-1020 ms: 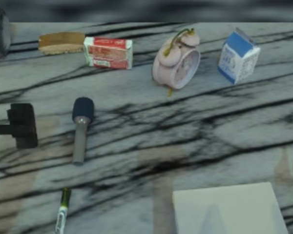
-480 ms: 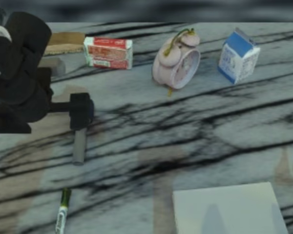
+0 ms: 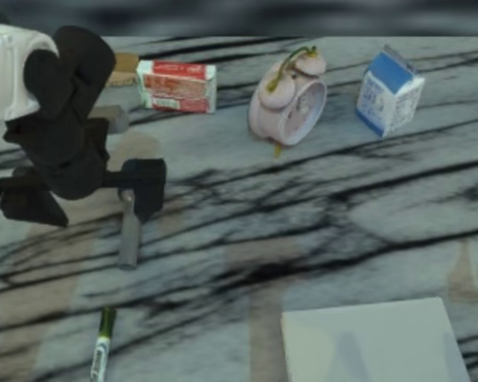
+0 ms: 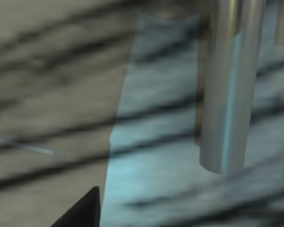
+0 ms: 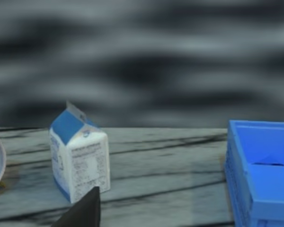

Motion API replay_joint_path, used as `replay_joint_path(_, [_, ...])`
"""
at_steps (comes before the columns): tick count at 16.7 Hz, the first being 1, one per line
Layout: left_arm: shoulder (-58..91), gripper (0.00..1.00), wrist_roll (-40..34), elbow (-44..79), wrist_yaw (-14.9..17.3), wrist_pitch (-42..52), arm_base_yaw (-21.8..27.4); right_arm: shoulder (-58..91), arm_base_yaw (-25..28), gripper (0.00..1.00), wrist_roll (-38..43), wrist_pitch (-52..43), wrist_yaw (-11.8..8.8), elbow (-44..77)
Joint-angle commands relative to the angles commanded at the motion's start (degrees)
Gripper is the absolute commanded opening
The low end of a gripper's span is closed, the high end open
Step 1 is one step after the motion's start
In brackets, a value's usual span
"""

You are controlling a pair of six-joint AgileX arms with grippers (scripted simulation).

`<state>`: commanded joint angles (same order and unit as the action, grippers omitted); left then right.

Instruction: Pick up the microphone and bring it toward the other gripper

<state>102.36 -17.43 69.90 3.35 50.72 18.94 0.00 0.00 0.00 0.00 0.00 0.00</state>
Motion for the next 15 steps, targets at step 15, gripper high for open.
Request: replay_joint_path(15, [12.96, 1.00, -0.70, -7.85, -0.02, -20.85, 0.89, 0.00, 0.00, 1.00, 0.00, 0.00, 0.00, 0.00])
